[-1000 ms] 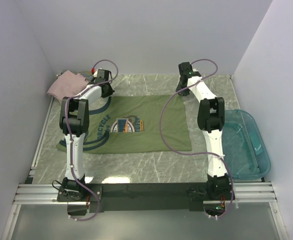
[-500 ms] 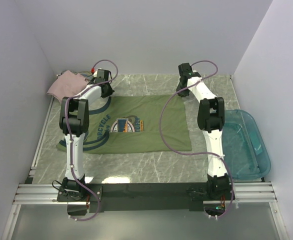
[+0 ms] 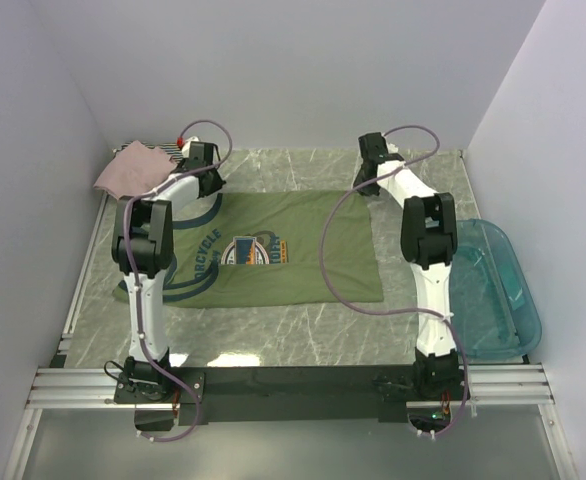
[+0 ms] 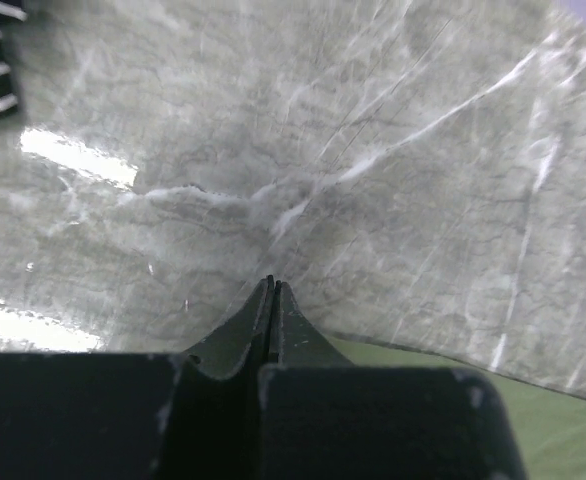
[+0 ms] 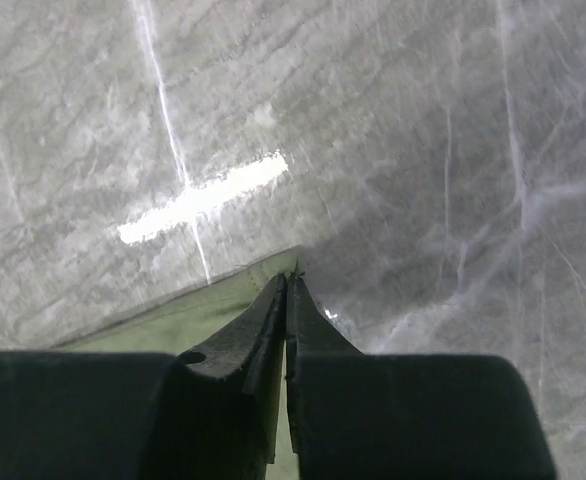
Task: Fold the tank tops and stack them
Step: Fold the tank top
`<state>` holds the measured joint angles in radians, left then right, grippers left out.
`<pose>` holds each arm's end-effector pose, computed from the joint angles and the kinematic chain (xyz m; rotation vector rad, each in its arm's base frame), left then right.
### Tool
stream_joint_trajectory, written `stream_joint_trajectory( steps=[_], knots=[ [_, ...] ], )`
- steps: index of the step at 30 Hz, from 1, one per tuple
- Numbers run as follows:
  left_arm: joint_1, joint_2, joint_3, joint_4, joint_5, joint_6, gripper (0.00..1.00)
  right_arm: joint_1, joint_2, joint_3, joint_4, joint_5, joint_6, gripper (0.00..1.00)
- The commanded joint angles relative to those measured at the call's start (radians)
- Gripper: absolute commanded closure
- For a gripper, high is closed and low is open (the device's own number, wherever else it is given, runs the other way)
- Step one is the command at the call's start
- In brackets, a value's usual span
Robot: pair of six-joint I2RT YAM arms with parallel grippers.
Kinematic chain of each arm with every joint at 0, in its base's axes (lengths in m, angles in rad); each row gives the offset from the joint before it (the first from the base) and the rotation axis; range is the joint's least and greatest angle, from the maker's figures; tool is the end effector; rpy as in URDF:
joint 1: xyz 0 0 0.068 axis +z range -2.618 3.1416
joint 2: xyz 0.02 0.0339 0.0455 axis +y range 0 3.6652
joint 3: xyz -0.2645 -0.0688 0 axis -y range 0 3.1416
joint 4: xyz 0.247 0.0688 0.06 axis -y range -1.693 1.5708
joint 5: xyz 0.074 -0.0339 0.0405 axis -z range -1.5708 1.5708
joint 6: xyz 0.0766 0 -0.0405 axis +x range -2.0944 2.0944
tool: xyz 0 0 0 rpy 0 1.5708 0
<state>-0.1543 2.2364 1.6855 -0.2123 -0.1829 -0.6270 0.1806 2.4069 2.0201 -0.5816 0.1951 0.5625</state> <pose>0.5289 -0.0682 0.1402 -0.6325 2.2374 -0.1810 0.5459 0.0846 0.1303 0.5517 2.4517 0.0543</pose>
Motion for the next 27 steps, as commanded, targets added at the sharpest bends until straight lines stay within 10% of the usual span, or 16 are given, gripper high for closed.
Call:
stream_joint_trajectory(
  steps=[1, 12, 19, 27],
  knots=[
    [0.007, -0.119, -0.042, 0.120, -0.030, -0.020, 0.99, -0.006, -0.124, -0.067, 0.127, 0.027, -0.030, 0.93],
    [0.030, -0.103, 0.006, 0.054, 0.080, -0.026, 0.99, -0.006, -0.213, -0.175, 0.224, 0.012, -0.058, 0.94],
    [0.032, -0.089, -0.006, 0.001, 0.138, -0.072, 0.62, -0.006, -0.167, -0.127, 0.184, 0.007, -0.052, 0.94],
    [0.032, -0.049, 0.008, -0.038, 0.163, -0.094, 0.59, -0.006, -0.152, -0.123, 0.178, 0.009, -0.046, 0.94]
  ],
)
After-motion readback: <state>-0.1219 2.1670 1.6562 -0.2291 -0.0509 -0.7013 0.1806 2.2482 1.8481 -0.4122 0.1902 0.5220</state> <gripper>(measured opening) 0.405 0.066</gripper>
